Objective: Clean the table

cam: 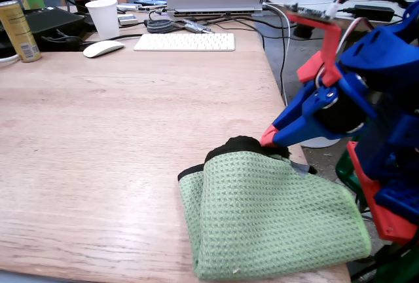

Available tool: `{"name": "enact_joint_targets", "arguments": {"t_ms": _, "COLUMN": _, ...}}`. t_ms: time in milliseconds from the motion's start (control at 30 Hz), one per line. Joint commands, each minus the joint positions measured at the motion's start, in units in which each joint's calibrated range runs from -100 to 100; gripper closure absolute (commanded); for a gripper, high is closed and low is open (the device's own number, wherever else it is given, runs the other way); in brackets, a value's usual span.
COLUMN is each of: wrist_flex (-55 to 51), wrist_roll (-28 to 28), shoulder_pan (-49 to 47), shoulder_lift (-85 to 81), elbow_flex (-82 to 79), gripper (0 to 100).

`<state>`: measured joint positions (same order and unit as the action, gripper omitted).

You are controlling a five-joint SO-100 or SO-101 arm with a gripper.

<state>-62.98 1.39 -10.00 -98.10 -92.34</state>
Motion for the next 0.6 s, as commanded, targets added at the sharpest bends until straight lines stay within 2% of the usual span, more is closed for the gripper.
{"name": "enact_joint_targets", "arguments": {"t_ms": 0, "wrist_flex": 0.7, "wrist_roll": 0.2, "shoulder_pan": -0.1, "shoulder_lift": 0.3, "elbow_flex": 0.2, "gripper": 100}}
{"name": "enact_joint_targets", "arguments": {"t_ms": 567, "wrist_flex": 0.7, "wrist_roll": 0.2, "shoulder_pan": -0.8, "shoulder_lift": 0.3, "elbow_flex": 0.2, "gripper": 100}}
